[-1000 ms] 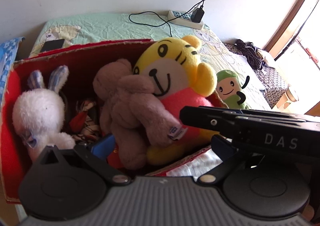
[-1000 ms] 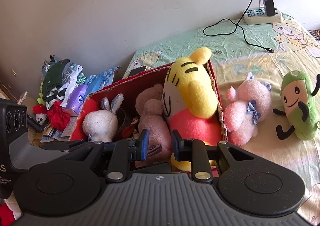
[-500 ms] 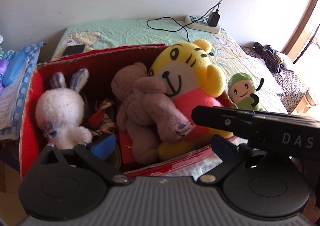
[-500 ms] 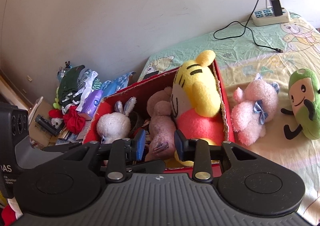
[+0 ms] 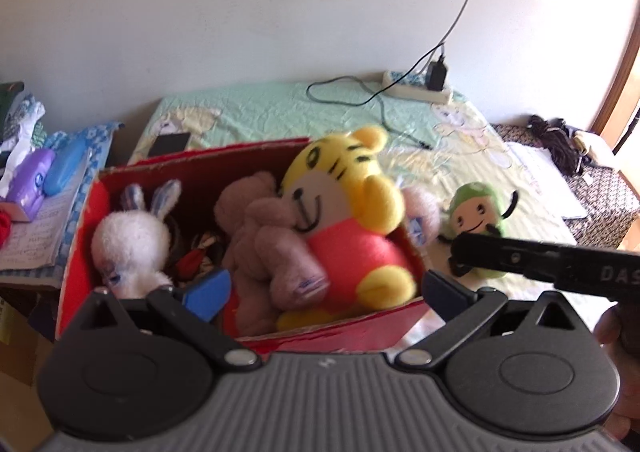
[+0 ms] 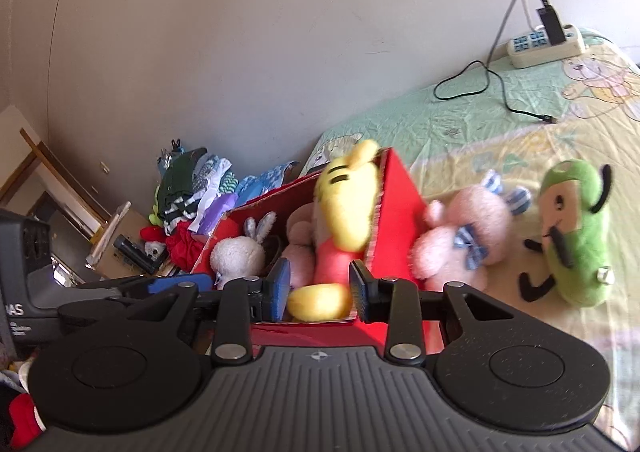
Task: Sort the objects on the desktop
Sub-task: 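Move the right tool out of the box to the green bean plush, then close the right tool around the green bean plush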
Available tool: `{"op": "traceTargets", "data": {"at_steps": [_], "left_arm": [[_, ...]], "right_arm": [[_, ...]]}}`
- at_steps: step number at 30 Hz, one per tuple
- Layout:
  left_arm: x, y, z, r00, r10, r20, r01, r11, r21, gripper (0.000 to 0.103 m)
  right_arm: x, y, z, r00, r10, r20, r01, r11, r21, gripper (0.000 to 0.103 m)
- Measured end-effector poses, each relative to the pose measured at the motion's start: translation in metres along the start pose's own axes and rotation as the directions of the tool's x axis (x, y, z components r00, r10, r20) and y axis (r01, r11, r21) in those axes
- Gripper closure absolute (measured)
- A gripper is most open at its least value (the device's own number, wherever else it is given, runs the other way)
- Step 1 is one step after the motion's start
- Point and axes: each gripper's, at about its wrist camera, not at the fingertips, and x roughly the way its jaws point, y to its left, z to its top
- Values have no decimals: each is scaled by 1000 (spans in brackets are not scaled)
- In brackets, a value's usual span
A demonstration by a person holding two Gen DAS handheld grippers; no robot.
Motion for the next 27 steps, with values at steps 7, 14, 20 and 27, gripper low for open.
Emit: {"op": "traceTargets", "data": {"at_steps": [7, 14, 20, 27], "left_arm": [[7, -57, 13, 989, -139, 40, 139, 990, 12, 1], [57, -109, 16, 974, -223, -51, 223, 975, -2, 1], [107, -131, 23, 966, -234, -106, 230, 972, -50, 1], [147, -147, 33, 963, -236, -127, 229, 971, -67, 1]], "right_arm": [[-28, -54, 8, 999, -38, -1, 38, 998, 59, 65], [-52, -109, 16, 995, -100, 0, 99, 986, 133, 54], [-62, -160, 27, 994, -112, -18, 113, 959, 259, 45], [-56, -187, 46, 997, -74, -13, 74, 939, 336, 40]]}}
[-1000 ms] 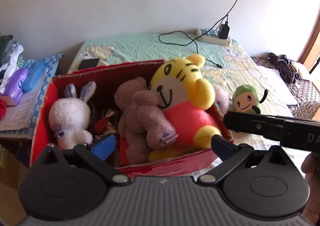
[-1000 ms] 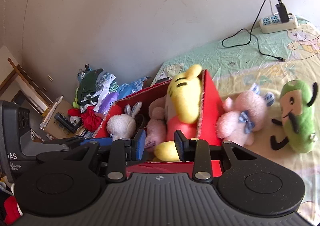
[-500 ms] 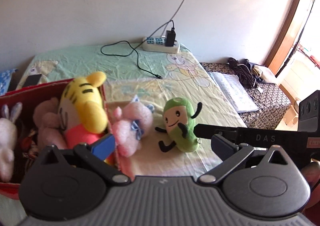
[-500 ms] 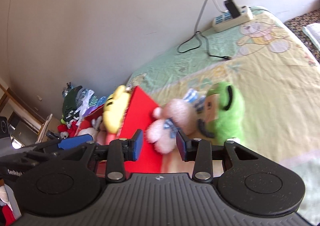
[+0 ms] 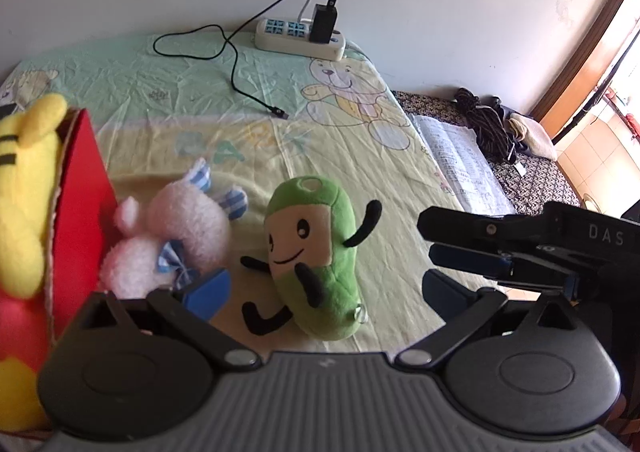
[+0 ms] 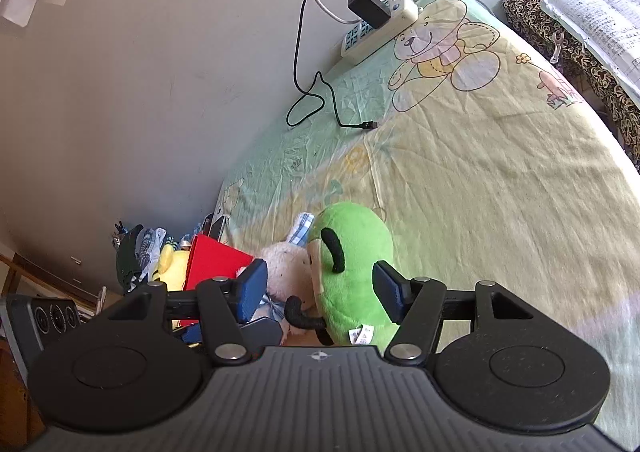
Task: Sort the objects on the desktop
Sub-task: 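Close the right tool around the green bean plush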
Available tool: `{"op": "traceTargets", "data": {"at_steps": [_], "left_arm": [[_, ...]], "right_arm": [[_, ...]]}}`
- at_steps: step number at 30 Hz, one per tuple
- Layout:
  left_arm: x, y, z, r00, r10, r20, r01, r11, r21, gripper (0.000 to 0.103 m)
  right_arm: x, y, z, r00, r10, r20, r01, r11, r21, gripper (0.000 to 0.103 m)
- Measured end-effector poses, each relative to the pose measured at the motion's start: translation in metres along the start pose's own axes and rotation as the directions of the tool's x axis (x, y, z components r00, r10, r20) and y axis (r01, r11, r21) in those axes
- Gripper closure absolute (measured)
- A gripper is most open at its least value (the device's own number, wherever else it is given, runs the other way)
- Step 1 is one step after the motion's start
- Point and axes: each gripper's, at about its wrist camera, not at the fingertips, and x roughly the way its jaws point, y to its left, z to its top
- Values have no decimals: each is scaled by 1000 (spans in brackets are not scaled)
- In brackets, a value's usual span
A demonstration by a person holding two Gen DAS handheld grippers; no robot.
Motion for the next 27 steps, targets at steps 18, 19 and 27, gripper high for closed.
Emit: {"op": "traceTargets", "data": {"at_steps": [18, 19, 27], "left_arm": [[70, 6, 16, 994, -9, -111, 9, 1000, 0, 15], [73, 6, 17, 993, -13, -120, 13, 1000, 1, 18], [79, -1, 17, 991, -7, -131, 11, 999, 32, 19]], "right_arm": [[74, -29, 25, 987, 8, -158, -1, 999, 42, 40], [78, -31, 26, 986, 2, -165, 5, 999, 45, 40], [86, -48, 28, 979, 56, -198, -33, 993, 117, 41]]}}
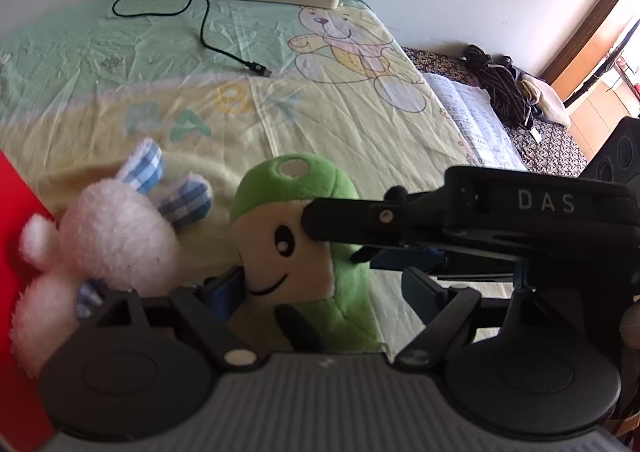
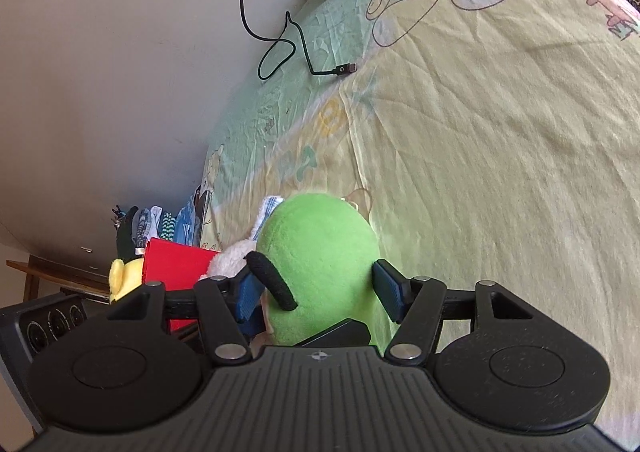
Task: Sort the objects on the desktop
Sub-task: 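Close the right tool around the green bean plush, then lift the green bean plush with the right tool and carry it to the red box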
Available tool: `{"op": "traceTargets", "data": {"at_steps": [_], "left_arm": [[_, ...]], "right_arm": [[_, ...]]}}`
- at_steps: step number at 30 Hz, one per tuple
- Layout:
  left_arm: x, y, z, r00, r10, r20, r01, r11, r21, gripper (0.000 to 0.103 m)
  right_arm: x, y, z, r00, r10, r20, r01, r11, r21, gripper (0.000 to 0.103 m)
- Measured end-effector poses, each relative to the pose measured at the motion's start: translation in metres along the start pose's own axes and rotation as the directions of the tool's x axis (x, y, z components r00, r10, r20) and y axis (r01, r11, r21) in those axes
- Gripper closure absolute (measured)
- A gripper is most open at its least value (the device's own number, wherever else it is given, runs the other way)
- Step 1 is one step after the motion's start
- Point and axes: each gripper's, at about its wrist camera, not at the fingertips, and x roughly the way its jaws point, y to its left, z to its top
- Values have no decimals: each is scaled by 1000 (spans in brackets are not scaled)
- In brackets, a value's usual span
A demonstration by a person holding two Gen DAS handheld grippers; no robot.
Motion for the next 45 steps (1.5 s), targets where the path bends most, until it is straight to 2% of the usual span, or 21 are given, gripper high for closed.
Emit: {"op": "traceTargets", "data": {"at_steps": [5, 13, 26, 32, 36, 45], "left_arm": [[-4, -3, -1, 1000, -15, -8, 15, 1000, 4, 20], [-18, -17, -18, 998, -50, -36, 51, 998, 32, 21], [-60, -14, -64, 997, -64, -41, 66, 997, 34, 21], [-84, 1, -94, 996, -71, -48, 72, 997, 31, 21], [-105, 15, -112, 996, -72, -52, 76, 995, 66, 21], [-160, 81, -156, 994, -95, -59, 98, 994, 48, 21]], "right_arm": [[-5, -5, -1, 999, 24, -29, -23, 999, 33, 43], [-24, -2, -13, 998, 0, -65, 2, 999, 39, 43], [-37, 35, -57, 991, -55, -123, 43, 995, -94, 43], [-31, 49, -86, 983, -61, -174, 40, 992, -122, 43], [-25, 68, -109, 981, -67, -183, 42, 990, -137, 43], [13, 113, -167, 972, -49, -228, 25, 994, -107, 43]]}}
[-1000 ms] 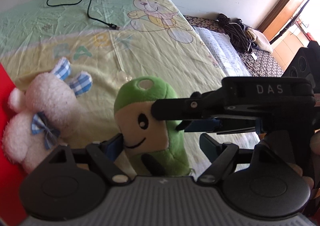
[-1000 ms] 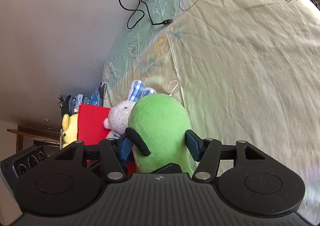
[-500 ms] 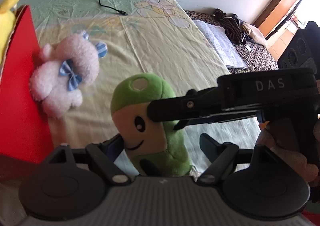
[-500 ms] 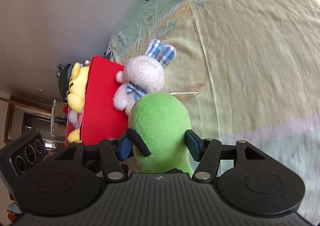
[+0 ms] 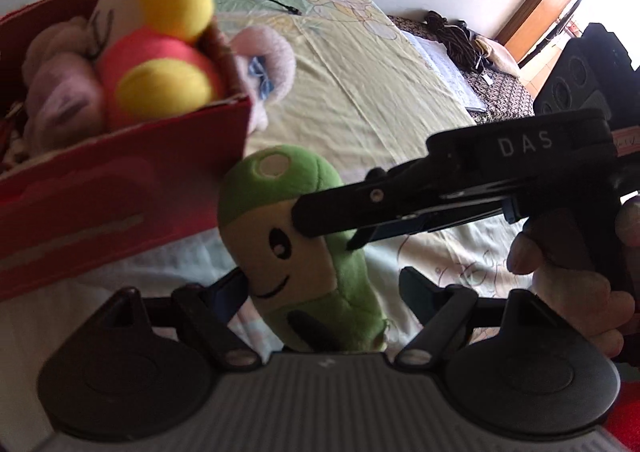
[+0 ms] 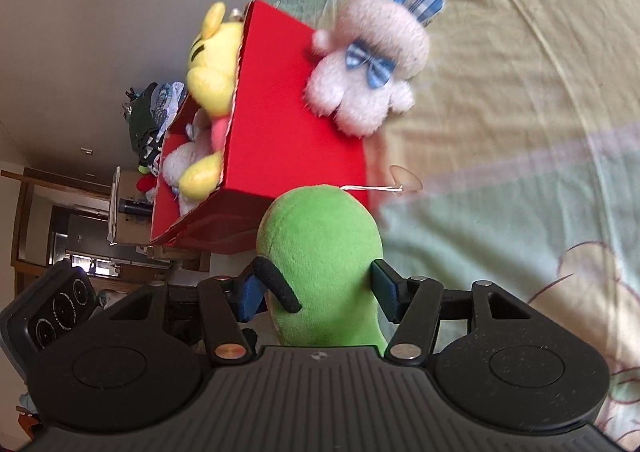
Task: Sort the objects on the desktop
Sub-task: 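Lift the green bean plush with the right tool and carry it to the red box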
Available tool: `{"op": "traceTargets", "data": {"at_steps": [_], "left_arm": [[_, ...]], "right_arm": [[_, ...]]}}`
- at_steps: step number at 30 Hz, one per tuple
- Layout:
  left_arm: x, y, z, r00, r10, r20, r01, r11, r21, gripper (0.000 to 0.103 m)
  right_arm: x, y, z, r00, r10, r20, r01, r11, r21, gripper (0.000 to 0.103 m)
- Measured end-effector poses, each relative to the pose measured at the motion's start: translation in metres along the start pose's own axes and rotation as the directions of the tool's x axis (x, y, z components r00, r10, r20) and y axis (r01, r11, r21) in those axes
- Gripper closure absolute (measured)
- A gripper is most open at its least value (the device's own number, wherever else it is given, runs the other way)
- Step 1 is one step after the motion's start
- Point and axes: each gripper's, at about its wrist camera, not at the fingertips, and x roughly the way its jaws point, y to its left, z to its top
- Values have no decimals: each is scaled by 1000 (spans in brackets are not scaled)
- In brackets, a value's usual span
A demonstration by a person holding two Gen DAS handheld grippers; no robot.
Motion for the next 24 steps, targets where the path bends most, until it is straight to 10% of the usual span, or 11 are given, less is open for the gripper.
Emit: {"op": "traceTargets", "data": {"at_steps": [24], "left_arm": [[-128, 120, -80, 996, 36, 81, -31, 997, -72, 21]], "right_arm": [[112, 130, -48, 993, 83, -83, -94, 986, -140, 43]]}}
